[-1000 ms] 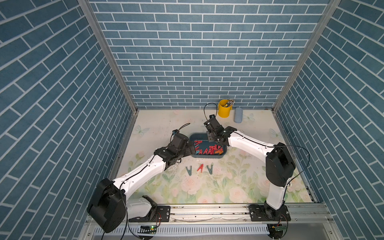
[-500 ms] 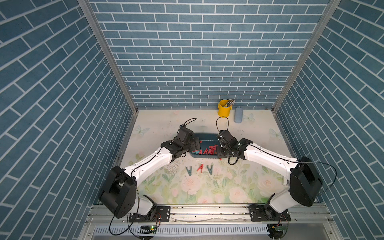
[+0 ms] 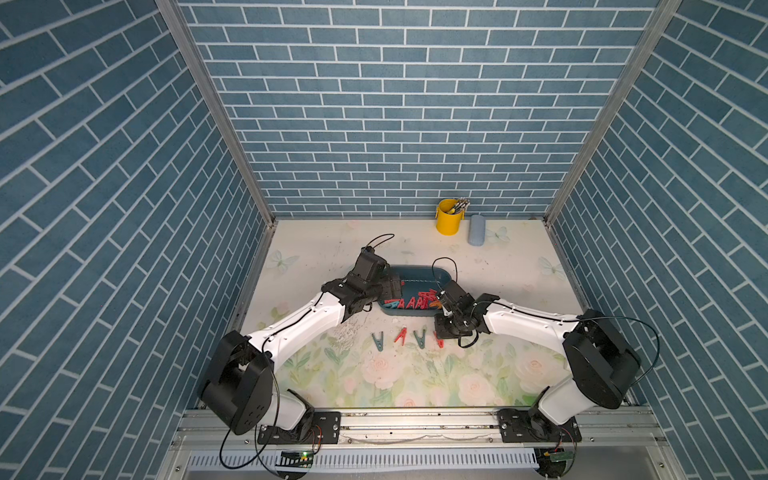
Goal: Take the clothespins out of the storage box
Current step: Place the clothespin at the center of the board.
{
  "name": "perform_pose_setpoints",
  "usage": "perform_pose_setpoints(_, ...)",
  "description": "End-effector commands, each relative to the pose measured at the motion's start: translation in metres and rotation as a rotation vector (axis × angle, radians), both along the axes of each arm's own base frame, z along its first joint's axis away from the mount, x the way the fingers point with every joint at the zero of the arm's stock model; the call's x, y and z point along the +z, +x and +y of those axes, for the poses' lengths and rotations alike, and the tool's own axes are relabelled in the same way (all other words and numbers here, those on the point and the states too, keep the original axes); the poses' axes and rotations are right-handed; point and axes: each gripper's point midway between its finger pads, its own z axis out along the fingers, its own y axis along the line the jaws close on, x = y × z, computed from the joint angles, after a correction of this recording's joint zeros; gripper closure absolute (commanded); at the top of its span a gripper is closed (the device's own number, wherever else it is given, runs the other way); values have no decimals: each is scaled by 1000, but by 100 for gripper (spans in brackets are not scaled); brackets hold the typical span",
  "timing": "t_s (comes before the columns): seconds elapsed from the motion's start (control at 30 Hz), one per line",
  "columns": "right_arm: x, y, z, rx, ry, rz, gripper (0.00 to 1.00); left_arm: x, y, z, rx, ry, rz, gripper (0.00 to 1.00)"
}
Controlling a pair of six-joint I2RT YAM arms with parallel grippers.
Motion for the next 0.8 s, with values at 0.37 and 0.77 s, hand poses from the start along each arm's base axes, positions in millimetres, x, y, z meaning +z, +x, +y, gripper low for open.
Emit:
perform_pose_setpoints(0.37, -8, 6, 2, -56, -3, 1, 76, 3, -17, 12, 18, -35, 1, 0)
perform_pose_setpoints(0.77, 63, 37, 6, -40, 129, -204, 53, -4, -5, 0, -20, -11, 7, 1)
